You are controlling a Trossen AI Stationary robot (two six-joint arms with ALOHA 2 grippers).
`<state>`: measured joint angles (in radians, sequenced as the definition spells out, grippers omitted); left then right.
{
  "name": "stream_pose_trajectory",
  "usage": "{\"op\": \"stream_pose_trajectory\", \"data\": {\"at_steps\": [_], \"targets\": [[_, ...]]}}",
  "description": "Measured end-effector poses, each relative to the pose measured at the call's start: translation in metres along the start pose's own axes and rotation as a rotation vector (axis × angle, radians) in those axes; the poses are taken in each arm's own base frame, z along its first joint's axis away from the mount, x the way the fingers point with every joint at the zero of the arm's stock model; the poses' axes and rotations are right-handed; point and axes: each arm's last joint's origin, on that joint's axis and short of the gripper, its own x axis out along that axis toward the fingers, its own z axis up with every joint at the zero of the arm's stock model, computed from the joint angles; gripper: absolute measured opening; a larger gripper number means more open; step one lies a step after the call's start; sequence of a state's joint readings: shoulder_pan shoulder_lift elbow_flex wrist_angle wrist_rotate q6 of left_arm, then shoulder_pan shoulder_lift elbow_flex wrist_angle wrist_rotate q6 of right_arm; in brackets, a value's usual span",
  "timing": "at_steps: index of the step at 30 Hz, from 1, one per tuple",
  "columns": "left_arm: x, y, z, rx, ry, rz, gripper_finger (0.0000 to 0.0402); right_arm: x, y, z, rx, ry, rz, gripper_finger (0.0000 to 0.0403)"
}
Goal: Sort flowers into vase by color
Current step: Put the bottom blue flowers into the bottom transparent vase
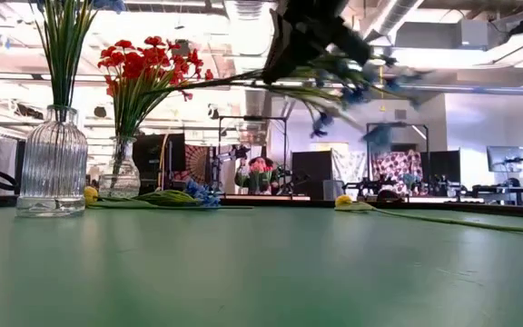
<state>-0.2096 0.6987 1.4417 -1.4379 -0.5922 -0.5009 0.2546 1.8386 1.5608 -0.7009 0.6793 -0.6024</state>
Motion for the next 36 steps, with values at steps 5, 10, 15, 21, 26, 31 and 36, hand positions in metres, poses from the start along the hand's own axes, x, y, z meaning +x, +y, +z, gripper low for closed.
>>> {"op": "stream_pose_trajectory", "data": {"at_steps": [5, 10, 15, 21, 26, 31, 36], "targets": [[-0.004, -0.011, 0.024, 0.016, -0.195, -0.114, 0.0187, 0.004, -0.037, -0.023, -0.169, 0.116, -0.136, 0.0036], [0.007, -0.030, 0.043, 0.047, -0.267, -0.154, 0.0187, 0.012, -0.060, -0.034, -0.293, 0.239, -0.253, 0.0026], [0.023, -0.046, 0.064, 0.106, -0.257, -0.089, 0.0187, 0.015, -0.084, -0.035, -0.439, 0.365, -0.388, 0.0029], [0.057, -0.046, 0.095, 0.145, -0.144, -0.044, 0.0179, 0.012, -0.097, -0.029, -0.485, 0.360, -0.465, 0.0028], [0.103, -0.027, 0.108, 0.119, -0.015, -0.138, 0.0179, 0.006, -0.093, -0.022, -0.507, 0.336, -0.478, 0.0026], [0.147, -0.024, 0.116, 0.129, 0.075, -0.323, 0.0179, 0.000, -0.086, -0.014, -0.518, 0.303, -0.486, 0.0030], [0.180, -0.029, 0.116, 0.157, 0.140, -0.375, 0.0179, -0.004, -0.082, -0.010, -0.534, 0.269, -0.485, 0.0026]]}}
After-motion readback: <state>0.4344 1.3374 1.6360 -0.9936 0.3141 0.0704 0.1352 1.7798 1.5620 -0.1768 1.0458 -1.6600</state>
